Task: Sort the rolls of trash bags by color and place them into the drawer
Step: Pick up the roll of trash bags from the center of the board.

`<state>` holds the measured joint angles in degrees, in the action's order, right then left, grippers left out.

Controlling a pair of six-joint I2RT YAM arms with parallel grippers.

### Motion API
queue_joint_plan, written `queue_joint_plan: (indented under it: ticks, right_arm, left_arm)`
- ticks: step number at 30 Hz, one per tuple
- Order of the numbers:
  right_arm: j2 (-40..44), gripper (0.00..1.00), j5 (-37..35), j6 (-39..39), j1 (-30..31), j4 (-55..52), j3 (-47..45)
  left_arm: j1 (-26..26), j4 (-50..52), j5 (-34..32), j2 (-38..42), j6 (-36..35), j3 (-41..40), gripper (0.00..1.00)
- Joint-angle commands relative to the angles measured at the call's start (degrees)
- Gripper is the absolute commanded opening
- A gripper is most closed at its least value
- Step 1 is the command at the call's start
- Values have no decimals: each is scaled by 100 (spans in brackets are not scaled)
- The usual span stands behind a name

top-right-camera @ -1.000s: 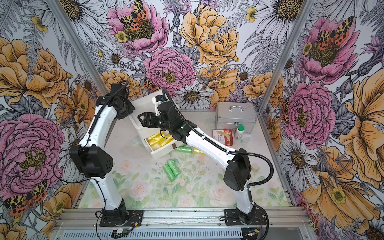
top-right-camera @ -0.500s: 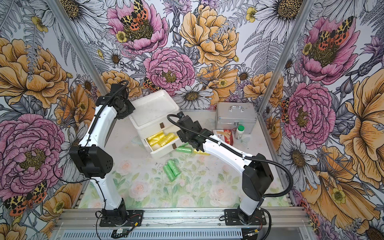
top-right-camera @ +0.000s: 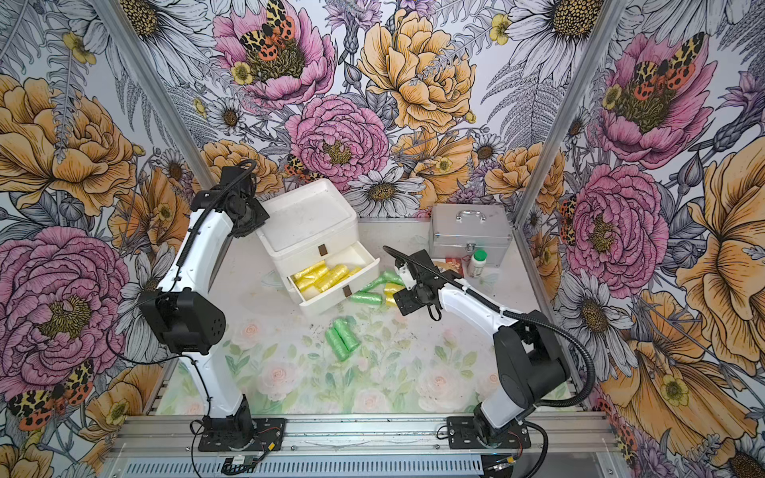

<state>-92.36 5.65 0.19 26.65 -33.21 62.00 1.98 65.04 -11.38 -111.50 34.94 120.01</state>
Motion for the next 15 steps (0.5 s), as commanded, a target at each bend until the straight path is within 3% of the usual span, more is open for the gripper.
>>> queue_joint_plan:
  ticks: [1, 8, 15]
  right_arm:
    - [-365, 79, 469, -359, -9, 5, 82]
    - [-952, 76, 465, -554, 11, 179, 523]
    - [-941, 74, 443, -589, 48, 232, 713]
  left_arm:
    - [174, 103, 1980, -679, 848, -338, 0]
    - [163, 98, 1972, -650, 833, -416, 0]
    - [104, 104, 1974, -604, 804, -433, 0]
